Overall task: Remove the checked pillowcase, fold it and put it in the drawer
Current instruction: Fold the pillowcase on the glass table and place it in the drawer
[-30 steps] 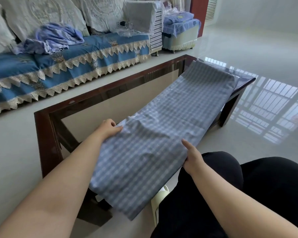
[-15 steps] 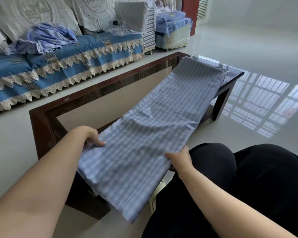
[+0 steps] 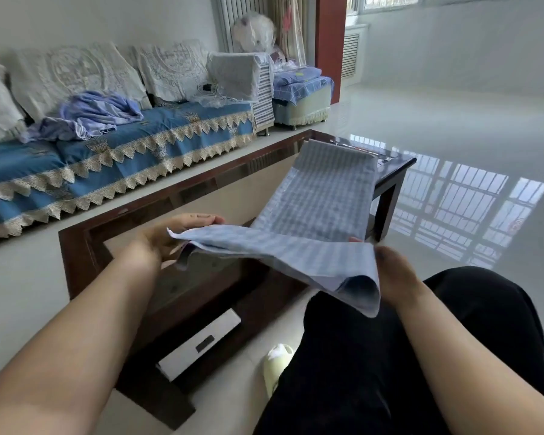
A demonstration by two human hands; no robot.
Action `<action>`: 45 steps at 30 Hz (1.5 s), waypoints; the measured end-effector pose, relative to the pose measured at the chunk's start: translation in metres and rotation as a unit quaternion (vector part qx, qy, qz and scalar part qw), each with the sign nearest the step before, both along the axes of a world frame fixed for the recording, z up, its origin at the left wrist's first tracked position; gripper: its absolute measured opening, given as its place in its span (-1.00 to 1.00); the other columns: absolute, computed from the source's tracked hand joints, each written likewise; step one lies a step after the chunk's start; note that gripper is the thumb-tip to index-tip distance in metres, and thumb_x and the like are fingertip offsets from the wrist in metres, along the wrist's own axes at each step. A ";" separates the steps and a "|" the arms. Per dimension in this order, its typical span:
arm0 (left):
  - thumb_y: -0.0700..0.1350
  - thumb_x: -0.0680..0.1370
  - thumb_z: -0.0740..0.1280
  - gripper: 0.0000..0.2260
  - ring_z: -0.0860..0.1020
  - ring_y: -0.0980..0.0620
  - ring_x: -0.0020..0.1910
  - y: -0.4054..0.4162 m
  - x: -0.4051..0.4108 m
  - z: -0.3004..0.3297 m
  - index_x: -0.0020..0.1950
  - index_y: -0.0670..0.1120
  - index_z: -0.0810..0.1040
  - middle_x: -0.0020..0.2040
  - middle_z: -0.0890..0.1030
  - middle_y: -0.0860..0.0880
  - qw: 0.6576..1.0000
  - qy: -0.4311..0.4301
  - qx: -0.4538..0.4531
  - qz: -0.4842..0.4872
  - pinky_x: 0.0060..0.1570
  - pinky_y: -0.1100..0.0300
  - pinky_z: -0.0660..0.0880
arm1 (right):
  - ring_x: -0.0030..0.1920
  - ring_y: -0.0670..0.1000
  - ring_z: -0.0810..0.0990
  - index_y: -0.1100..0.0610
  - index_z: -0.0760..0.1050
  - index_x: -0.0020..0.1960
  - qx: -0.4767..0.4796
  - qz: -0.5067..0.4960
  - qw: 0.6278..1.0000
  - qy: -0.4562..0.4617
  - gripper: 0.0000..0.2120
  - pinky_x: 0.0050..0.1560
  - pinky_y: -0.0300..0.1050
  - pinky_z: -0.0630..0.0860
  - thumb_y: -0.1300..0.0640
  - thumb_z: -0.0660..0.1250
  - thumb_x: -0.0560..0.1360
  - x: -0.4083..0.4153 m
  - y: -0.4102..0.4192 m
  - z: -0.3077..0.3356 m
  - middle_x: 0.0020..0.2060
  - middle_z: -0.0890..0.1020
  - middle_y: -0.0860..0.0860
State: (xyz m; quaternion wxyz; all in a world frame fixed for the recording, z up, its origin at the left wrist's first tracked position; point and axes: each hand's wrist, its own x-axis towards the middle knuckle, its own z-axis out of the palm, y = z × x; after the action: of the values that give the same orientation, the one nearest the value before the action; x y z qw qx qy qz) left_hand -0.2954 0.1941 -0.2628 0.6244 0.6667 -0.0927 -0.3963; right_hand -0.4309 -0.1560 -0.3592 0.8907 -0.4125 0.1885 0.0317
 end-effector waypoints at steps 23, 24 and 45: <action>-0.11 0.60 0.27 -0.86 0.64 0.05 -0.26 -0.247 0.243 0.028 -0.12 -0.11 0.55 -0.14 0.68 -0.08 0.889 -0.323 -0.042 0.320 -0.27 0.16 0.59 | -0.34 -0.01 0.43 0.20 0.43 -0.19 -0.541 -0.310 0.781 0.029 -0.69 -0.34 -0.07 0.30 0.04 0.11 0.62 0.211 -0.109 0.038 -0.39 0.47 -0.04; -0.09 0.59 0.29 -0.86 0.63 0.08 -0.24 -0.260 0.258 0.026 -0.05 -0.14 0.56 -0.10 0.67 -0.07 0.896 -0.329 -0.028 0.297 -0.16 0.10 0.59 | -0.28 0.02 0.47 0.20 0.48 -0.11 -0.536 -0.314 0.782 0.045 -0.72 -0.29 -0.08 0.32 0.04 0.11 0.61 0.228 -0.120 0.034 -0.34 0.51 -0.04; 0.33 0.54 0.08 -0.38 -0.08 0.00 0.56 -0.309 0.262 -0.135 0.54 0.19 0.00 0.59 -0.10 0.09 0.727 -0.517 0.412 -0.185 0.47 -0.18 -0.13 | -0.10 0.16 0.60 0.24 0.53 0.01 -0.470 -0.172 0.833 0.235 -0.71 -0.21 -0.11 0.42 0.01 0.26 0.50 0.305 -0.183 -0.073 -0.13 0.63 0.13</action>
State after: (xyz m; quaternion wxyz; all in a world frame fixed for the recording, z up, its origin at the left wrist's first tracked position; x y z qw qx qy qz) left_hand -0.0332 -0.1154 -0.3978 0.0581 0.9297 -0.3506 -0.0970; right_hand -0.1263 -0.3393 -0.4317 0.5098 -0.7221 0.4523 -0.1187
